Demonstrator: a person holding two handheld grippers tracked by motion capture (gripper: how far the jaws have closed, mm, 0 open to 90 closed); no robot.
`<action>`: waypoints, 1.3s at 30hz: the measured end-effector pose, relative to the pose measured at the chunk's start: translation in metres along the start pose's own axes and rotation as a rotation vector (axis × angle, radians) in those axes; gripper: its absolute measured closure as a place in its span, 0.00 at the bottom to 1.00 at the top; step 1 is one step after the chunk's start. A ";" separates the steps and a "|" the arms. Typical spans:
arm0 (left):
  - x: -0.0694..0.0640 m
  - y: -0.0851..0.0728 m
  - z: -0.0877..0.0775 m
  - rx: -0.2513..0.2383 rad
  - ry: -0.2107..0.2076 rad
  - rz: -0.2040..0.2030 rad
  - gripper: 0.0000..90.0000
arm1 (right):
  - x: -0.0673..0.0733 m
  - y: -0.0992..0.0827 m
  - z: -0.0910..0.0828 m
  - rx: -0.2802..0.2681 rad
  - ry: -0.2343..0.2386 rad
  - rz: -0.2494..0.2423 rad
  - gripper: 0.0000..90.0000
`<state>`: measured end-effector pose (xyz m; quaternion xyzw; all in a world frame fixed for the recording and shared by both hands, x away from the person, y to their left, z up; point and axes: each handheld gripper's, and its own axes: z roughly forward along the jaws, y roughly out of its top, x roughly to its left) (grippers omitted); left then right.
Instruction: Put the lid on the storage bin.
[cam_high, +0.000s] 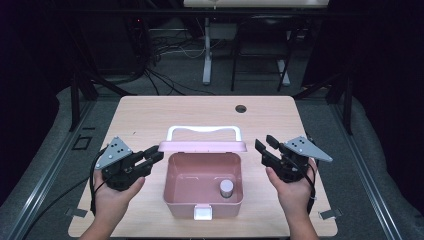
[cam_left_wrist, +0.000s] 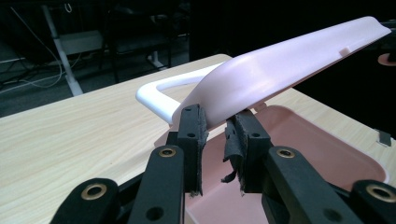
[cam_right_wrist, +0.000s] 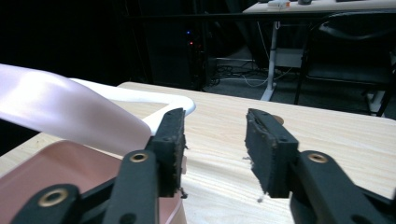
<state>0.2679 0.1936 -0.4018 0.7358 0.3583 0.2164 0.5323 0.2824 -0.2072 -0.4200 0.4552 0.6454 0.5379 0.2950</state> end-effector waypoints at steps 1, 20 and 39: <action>0.000 -0.001 0.000 0.002 -0.002 0.001 0.84 | 0.000 0.000 0.001 0.006 0.003 -0.002 0.61; -0.005 -0.017 -0.008 0.015 -0.031 -0.009 0.83 | -0.005 -0.004 0.003 0.013 -0.008 -0.009 0.54; -0.009 -0.032 -0.012 0.025 -0.048 -0.022 0.82 | -0.004 -0.012 0.012 0.101 0.012 -0.038 0.54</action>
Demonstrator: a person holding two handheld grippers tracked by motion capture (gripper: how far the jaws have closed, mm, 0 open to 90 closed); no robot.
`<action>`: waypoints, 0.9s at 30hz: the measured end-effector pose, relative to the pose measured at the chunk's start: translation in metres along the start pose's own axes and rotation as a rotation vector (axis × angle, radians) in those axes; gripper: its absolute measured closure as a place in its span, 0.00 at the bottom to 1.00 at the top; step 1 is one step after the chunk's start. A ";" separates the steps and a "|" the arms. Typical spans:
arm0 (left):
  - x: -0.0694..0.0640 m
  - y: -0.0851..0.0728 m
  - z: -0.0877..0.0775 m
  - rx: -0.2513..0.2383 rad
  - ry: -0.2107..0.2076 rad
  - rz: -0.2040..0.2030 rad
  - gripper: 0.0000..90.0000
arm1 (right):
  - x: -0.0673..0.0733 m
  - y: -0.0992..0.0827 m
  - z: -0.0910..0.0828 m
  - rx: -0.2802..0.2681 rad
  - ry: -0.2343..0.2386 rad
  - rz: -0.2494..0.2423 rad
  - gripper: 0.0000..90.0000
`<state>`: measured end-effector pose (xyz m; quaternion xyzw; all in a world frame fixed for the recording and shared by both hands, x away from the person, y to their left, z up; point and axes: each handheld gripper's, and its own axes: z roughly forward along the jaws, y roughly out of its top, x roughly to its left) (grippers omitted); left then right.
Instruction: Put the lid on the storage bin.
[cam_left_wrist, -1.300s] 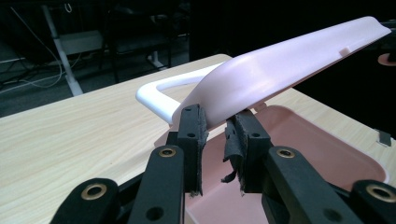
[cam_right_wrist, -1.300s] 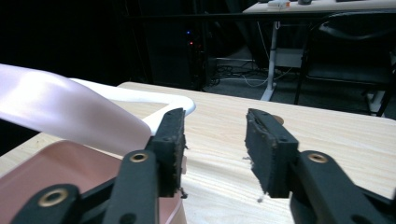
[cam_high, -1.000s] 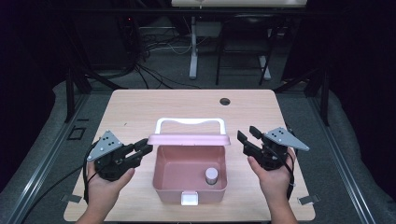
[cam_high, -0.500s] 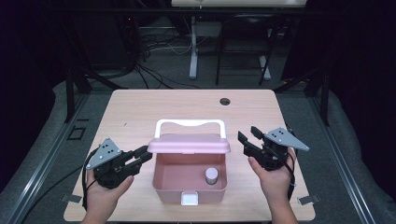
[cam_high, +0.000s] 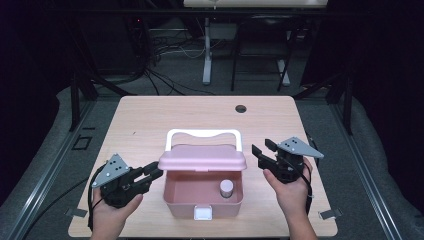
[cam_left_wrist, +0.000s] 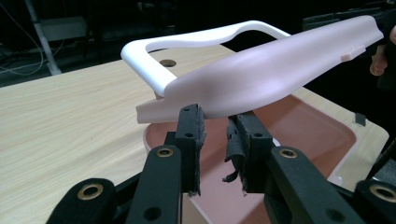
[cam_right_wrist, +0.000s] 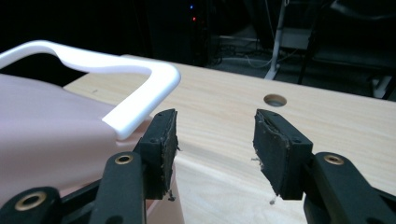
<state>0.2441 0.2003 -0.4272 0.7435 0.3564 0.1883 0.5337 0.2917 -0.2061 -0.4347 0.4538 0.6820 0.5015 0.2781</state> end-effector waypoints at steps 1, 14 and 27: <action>0.000 -0.001 0.000 -0.001 -0.004 -0.001 0.82 | 0.000 0.000 0.000 0.006 0.002 -0.003 0.55; -0.001 -0.008 -0.001 0.005 -0.013 -0.005 0.81 | 0.000 -0.004 0.006 0.034 0.024 0.018 0.45; -0.004 -0.017 -0.002 0.010 -0.015 -0.004 0.81 | 0.001 -0.005 0.006 0.029 0.027 0.013 0.33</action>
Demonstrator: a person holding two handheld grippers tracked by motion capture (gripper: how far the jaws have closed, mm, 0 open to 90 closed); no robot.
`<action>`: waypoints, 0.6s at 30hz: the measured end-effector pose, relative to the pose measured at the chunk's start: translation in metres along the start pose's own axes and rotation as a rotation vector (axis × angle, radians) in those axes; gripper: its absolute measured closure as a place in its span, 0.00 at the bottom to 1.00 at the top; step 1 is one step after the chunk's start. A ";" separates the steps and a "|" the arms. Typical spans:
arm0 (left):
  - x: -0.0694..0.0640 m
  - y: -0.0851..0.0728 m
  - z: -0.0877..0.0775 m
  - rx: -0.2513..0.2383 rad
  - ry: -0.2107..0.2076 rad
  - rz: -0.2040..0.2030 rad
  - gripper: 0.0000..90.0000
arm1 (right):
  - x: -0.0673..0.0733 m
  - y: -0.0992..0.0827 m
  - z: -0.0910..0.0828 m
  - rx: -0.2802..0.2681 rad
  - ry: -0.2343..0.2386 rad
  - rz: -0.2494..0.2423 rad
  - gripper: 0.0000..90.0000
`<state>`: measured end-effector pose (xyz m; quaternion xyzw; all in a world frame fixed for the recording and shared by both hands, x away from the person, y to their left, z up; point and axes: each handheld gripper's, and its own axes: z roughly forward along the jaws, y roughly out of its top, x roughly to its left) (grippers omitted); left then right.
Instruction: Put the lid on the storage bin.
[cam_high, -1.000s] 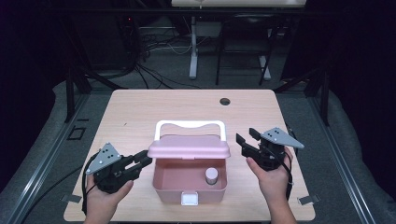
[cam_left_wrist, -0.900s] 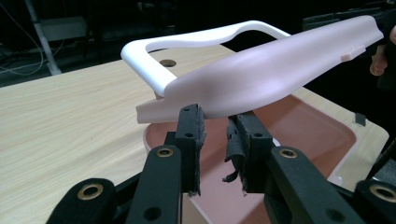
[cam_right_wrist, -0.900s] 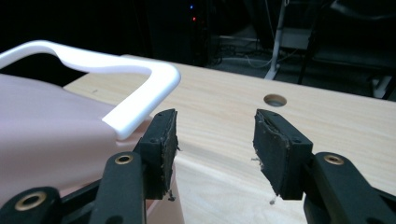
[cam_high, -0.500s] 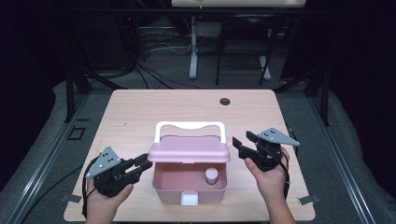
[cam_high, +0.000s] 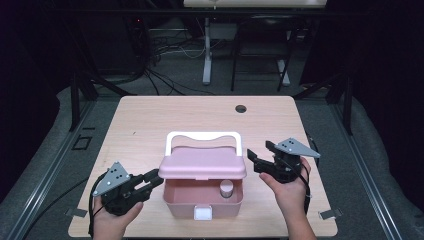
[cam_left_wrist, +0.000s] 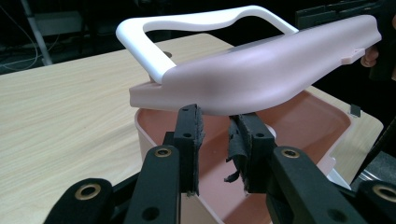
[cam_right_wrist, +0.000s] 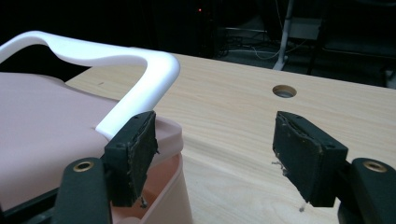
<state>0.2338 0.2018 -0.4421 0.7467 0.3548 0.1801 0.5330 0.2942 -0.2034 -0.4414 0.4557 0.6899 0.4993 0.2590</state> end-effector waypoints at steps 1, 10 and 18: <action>0.000 -0.001 0.000 -0.002 0.000 0.000 0.81 | 0.000 0.000 0.001 0.005 0.001 0.000 0.34; -0.002 -0.011 0.000 0.007 -0.008 -0.002 0.80 | -0.001 -0.001 0.001 0.021 0.015 0.007 0.35; -0.002 -0.022 -0.001 0.021 -0.017 -0.003 0.81 | -0.001 -0.002 0.001 0.023 0.022 0.005 0.44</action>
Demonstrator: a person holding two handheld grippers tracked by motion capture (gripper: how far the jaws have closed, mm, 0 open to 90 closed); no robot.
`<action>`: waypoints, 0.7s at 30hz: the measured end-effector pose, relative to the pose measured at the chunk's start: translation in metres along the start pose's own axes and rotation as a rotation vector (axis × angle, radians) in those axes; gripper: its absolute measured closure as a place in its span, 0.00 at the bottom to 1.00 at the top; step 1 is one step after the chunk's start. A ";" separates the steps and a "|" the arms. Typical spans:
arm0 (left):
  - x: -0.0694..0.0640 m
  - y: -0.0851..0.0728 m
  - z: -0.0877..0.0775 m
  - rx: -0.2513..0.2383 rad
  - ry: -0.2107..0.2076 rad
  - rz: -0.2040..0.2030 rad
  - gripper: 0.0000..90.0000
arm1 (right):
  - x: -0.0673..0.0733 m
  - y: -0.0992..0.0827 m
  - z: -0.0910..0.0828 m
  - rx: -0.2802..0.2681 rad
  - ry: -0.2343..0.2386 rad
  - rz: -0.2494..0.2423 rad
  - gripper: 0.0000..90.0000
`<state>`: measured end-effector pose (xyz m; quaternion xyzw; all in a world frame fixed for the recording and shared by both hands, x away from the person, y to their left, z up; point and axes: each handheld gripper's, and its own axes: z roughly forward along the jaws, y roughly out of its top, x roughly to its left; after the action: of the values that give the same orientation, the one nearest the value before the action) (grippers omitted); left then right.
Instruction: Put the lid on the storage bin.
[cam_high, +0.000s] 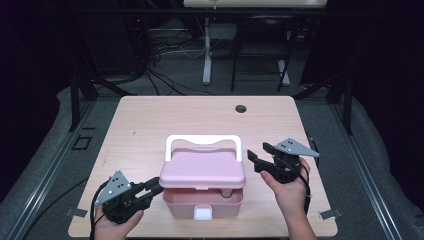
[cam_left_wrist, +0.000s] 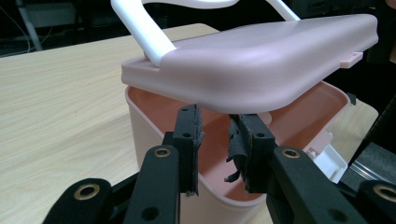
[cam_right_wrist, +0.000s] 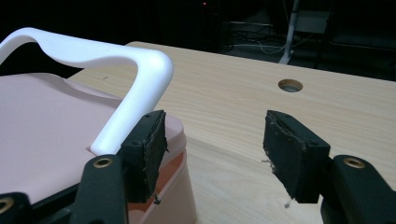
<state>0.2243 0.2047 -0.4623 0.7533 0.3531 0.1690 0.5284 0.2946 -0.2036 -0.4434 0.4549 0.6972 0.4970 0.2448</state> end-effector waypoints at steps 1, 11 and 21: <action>0.000 -0.002 0.001 -0.009 -0.003 -0.007 0.80 | 0.000 0.000 0.000 0.000 0.004 0.000 0.46; -0.002 -0.010 0.002 0.001 -0.010 -0.006 0.81 | -0.001 0.000 -0.001 -0.008 -0.007 0.000 0.47; -0.003 -0.019 0.003 0.014 -0.016 -0.020 0.81 | -0.002 0.000 -0.002 -0.004 -0.007 0.002 0.48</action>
<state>0.2174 0.2042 -0.4802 0.7547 0.3577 0.1553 0.5277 0.2940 -0.2062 -0.4432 0.4569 0.6950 0.4970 0.2475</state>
